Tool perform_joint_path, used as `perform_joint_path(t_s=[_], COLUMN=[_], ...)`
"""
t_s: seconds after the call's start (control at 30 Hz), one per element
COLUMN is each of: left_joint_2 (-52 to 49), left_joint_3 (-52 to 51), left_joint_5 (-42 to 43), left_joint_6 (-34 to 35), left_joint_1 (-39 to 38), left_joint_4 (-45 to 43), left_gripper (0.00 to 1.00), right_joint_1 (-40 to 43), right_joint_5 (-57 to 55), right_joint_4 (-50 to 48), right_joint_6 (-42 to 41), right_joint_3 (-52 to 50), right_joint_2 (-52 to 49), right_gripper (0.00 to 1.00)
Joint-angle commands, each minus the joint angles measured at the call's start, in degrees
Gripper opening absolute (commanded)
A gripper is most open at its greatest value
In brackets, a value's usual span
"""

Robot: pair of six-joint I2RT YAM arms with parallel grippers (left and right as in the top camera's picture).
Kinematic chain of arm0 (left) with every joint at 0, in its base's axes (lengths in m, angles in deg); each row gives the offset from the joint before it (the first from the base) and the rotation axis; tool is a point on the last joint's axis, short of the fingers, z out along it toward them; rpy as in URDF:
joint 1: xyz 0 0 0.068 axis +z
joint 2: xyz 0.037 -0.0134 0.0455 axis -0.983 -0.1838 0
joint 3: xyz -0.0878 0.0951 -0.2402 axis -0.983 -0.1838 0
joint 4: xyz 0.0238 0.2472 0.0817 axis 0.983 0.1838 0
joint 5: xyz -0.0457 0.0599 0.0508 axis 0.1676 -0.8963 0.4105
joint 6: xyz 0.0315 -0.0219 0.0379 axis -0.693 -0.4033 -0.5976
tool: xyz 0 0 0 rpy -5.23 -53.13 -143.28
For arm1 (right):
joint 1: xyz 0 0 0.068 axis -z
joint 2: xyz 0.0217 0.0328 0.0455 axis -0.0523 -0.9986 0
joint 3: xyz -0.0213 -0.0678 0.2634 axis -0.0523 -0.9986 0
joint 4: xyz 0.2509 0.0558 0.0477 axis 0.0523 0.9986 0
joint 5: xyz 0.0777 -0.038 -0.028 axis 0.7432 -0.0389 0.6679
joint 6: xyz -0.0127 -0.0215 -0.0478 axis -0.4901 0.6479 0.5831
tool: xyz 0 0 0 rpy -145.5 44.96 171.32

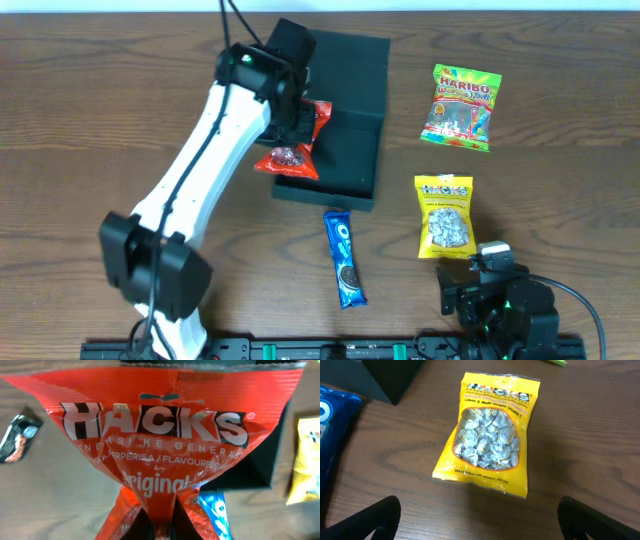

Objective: Pack container
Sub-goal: 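Carry the red bag with the left gripper into the black box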

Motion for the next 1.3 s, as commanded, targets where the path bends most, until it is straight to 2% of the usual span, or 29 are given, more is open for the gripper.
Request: perform_joint_path(t_s=[0.0, 0.33, 0.73, 0.9, 1.07, 1.27], left_joint_2=[-3.4, -10.4, -15.2, -15.8, -15.8, -15.8], left_joint_3=[1.5, 1.5, 1.5, 1.5, 1.5, 1.5], left_joint_5=[-0.4, 1.3, 1.3, 1.6, 5.3, 2.9], left_joint_6=[-1.5, -1.2, 2.4, 3.5, 3.5, 3.5], left_joint_1=[0.1, 0.1, -0.1, -0.3, -0.4, -0.4], left_joint_4=[-1.9, -7.5, -7.4, -8.2, -9.3, -9.1], left_gripper=[0.06, 0.06, 0.06, 0.06, 0.06, 0.06], right_joint_1=[0.3, 0.3, 0.3, 0.3, 0.3, 0.3], right_joint_5=[0.4, 0.4, 0.4, 0.4, 0.4, 0.4], right_joint_4=[0.2, 0.2, 0.2, 0.2, 0.2, 0.2], right_joint_6=[0.3, 0.3, 0.3, 0.3, 0.3, 0.3], right_joint_3=[-0.4, -0.4, -0.4, -0.4, -0.4, -0.4], right_joint_2=[0.3, 0.3, 0.3, 0.3, 0.3, 0.3], right_gripper=[0.99, 0.99, 0.99, 0.99, 0.99, 0.99])
